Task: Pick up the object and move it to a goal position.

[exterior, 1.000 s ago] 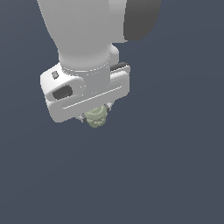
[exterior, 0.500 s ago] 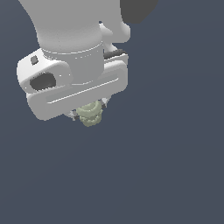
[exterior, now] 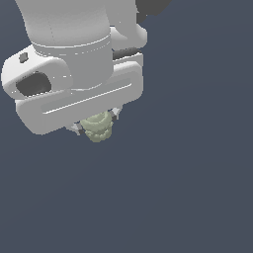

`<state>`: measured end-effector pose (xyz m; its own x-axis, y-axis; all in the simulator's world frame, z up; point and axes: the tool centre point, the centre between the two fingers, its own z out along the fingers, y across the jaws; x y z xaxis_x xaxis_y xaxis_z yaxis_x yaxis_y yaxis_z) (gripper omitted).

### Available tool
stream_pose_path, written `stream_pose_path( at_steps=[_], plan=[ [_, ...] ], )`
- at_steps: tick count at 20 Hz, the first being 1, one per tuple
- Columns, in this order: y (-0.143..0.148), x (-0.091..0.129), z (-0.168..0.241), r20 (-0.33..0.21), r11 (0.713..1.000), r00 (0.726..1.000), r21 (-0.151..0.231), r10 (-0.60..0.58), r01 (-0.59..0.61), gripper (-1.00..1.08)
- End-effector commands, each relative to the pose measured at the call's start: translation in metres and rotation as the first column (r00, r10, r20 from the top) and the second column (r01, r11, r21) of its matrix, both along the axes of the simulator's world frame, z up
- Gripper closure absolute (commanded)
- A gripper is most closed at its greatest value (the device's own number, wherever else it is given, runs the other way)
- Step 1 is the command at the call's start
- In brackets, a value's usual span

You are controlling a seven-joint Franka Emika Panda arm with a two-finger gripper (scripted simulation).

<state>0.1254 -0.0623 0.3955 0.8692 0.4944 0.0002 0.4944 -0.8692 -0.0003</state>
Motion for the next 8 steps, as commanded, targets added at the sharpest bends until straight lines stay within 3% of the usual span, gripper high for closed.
stream_pose_path(
  at_steps=[1,8],
  plan=[
    [-0.0005,0.0010,0.0020,0.000,1.000,1.000,0.000,0.000,0.000,1.08],
    [-0.0010,0.0020,0.0037,0.000,1.000,1.000,0.000,0.000,0.000,1.08]
  ],
)
